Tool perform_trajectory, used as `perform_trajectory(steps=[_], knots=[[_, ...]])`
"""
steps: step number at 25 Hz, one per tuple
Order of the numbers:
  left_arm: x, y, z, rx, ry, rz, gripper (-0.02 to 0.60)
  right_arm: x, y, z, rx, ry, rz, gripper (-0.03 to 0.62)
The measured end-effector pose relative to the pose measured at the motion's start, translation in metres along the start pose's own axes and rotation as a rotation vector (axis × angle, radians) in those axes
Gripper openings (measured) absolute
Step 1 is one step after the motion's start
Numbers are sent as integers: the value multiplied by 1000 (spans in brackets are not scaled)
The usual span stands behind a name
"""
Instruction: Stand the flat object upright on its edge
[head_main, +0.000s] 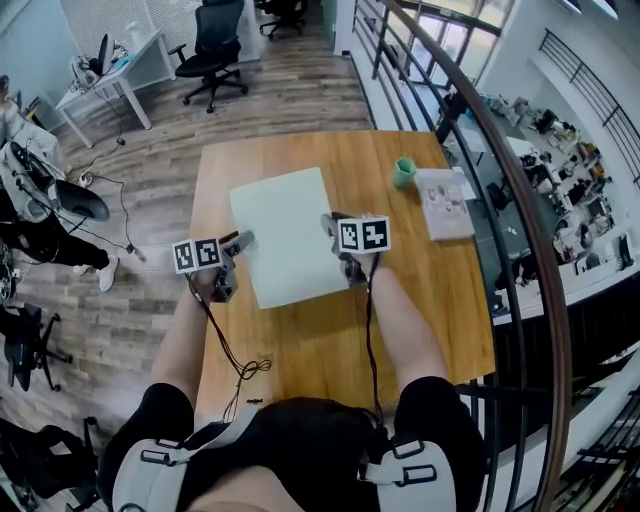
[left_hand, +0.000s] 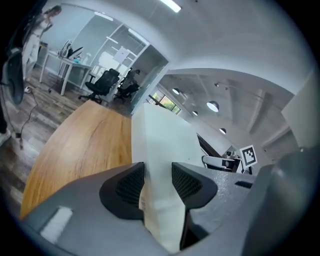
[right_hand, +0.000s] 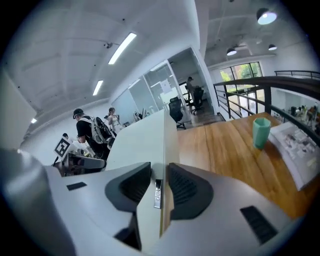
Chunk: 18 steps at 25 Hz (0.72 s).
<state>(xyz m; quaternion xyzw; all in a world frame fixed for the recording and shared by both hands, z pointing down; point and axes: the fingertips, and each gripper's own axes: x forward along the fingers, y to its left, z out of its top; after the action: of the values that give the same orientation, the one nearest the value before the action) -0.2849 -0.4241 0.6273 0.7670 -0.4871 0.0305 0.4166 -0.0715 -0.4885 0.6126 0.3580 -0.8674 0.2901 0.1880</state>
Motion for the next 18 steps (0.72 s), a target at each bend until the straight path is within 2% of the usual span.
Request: perform_trajectory(steps=[6,12,18], knots=[[-4,-77,29,135,-87,-38,172,-77,-5,39,-109,-169,-32,117],[14,-152,47,244,-172,-164,166,-152,-34,69,-172,-351,-63,117],[38,-213,40,349,-201,-230,158,-207,-71,72,-217,-426,-78,115]])
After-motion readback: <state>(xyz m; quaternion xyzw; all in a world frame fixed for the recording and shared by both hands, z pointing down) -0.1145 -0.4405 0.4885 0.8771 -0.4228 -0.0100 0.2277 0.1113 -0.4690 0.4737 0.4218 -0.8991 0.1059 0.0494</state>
